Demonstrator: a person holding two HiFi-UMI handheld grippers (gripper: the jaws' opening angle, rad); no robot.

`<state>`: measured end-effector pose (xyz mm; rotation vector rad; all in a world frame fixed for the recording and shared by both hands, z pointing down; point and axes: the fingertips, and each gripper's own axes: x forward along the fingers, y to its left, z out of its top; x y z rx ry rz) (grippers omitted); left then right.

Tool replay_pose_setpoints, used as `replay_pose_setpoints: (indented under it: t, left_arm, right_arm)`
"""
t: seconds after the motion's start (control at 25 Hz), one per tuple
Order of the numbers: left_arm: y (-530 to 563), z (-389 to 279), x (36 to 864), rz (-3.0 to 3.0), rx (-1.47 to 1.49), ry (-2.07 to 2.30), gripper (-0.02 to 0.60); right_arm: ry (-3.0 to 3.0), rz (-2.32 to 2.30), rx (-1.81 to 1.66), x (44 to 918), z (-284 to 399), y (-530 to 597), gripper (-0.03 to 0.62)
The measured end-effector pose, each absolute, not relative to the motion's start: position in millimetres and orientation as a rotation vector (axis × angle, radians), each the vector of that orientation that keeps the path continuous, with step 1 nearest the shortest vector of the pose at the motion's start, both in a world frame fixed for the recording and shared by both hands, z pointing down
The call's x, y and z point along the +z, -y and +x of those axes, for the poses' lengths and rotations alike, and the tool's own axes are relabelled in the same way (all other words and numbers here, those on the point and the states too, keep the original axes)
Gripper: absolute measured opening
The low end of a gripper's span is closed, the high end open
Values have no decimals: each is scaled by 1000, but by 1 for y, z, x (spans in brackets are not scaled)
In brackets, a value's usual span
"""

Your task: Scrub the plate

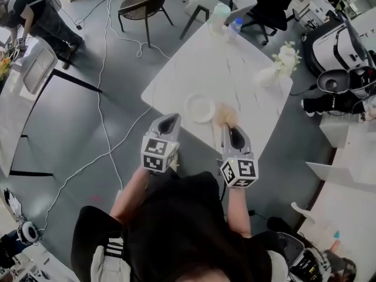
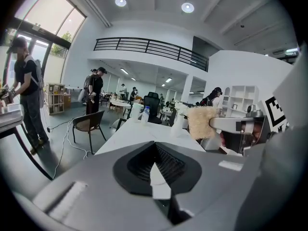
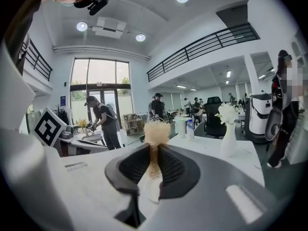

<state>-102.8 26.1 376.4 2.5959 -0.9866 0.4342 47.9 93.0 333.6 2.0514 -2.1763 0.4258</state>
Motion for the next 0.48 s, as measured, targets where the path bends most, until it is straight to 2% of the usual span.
replay_pose_setpoints:
  t: [0.48]
  left_arm:
    - [7, -77, 416, 2540, 508, 919, 5]
  right_arm:
    - [2161, 2005, 530, 369, 61, -49, 52]
